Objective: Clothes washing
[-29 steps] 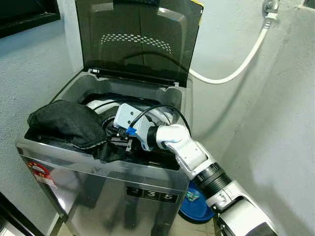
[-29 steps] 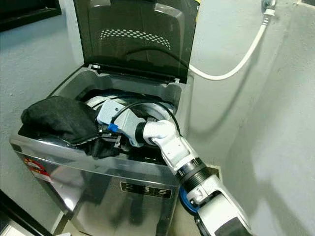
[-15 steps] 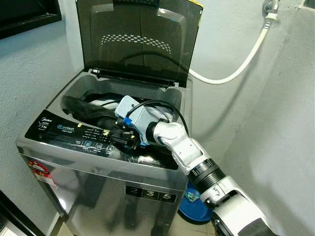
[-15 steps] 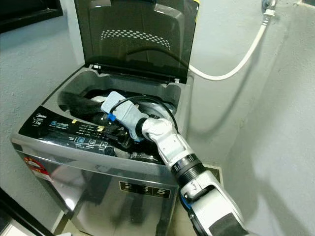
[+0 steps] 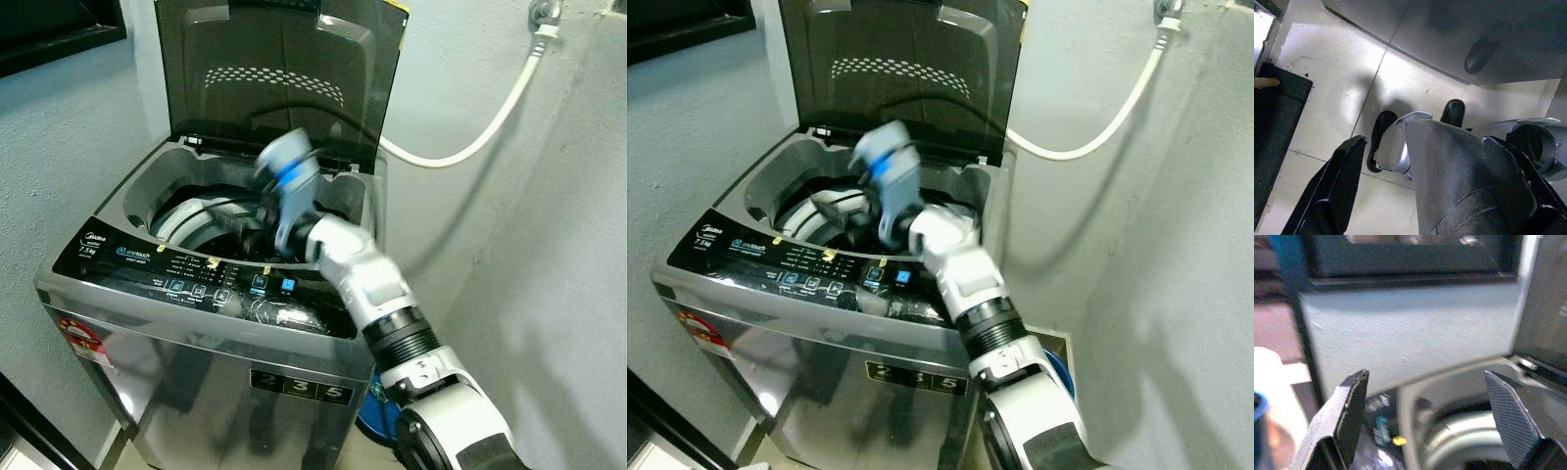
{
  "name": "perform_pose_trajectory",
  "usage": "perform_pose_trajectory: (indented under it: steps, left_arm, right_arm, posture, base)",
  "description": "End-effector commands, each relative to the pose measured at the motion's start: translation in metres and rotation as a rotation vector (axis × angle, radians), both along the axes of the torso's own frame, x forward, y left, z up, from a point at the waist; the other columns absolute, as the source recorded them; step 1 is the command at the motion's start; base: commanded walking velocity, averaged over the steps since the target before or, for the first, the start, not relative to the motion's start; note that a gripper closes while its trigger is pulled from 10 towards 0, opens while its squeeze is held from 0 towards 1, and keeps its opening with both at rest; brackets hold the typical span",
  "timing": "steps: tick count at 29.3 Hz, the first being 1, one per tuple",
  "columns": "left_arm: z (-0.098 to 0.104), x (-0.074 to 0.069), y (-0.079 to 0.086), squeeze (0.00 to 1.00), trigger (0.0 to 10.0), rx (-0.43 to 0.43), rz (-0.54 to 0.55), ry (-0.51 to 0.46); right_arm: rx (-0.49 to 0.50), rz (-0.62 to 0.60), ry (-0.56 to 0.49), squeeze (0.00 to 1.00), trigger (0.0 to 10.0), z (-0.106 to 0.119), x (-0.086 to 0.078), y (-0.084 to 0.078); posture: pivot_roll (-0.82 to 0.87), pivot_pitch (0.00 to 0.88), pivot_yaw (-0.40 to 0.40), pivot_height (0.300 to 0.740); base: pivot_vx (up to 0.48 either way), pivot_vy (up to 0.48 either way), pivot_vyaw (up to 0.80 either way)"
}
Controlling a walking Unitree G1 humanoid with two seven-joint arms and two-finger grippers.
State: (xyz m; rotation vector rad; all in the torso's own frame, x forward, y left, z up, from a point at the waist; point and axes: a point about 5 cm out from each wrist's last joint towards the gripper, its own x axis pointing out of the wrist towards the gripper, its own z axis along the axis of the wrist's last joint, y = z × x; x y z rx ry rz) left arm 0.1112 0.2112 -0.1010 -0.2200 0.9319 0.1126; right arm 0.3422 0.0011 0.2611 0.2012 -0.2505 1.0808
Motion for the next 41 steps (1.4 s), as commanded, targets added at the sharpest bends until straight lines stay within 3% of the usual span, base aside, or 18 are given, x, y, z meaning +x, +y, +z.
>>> perform_pose_trajectory:
  steps: [1,5,11,15,18,41]
  left_arm:
    - [-0.002,-0.005,-0.002,0.00,10.0,-0.004,0.010,0.018]
    - [-0.002,-0.007,0.002,0.00,10.0,0.018,0.017,0.028]
    - [-0.002,-0.009,0.007,0.00,10.0,0.036,0.033,0.040]
    - [-0.002,-0.013,0.013,0.00,10.0,0.056,0.064,0.056]
    - [-0.003,-0.017,0.015,0.00,10.0,0.067,0.085,0.073]
    - [-0.006,-0.028,0.018,0.00,10.0,0.107,0.099,0.131]
  right_arm:
    - [0.022,0.093,-0.001,0.00,10.0,-0.004,-0.010,0.001]
    - [0.005,0.208,-0.041,0.00,10.0,-0.012,-0.029,0.007]
    - [-0.026,0.279,-0.036,0.00,10.0,-0.026,-0.037,0.011]
    - [-0.151,0.361,-0.027,0.00,10.0,-0.060,-0.048,0.011]
    - [-0.166,0.410,-0.008,0.00,10.0,-0.068,-0.055,0.008]
    - [-0.216,0.340,0.016,0.00,10.0,-0.088,-0.056,0.010]
  posture:
    - [0.19,0.000,-0.075,0.740]
    - [0.19,0.000,-0.071,0.740]
    - [0.20,0.000,-0.068,0.740]
    - [0.20,0.000,-0.068,0.740]
    - [0.20,0.000,-0.066,0.740]
    - [0.19,0.000,-0.054,0.740]
  base:
    - [0.000,0.000,0.00]
    - [0.000,0.000,0.00]
    - [0.000,0.000,0.00]
    - [0.000,0.000,0.00]
    - [0.000,0.000,0.00]
    - [0.000,0.000,0.70]
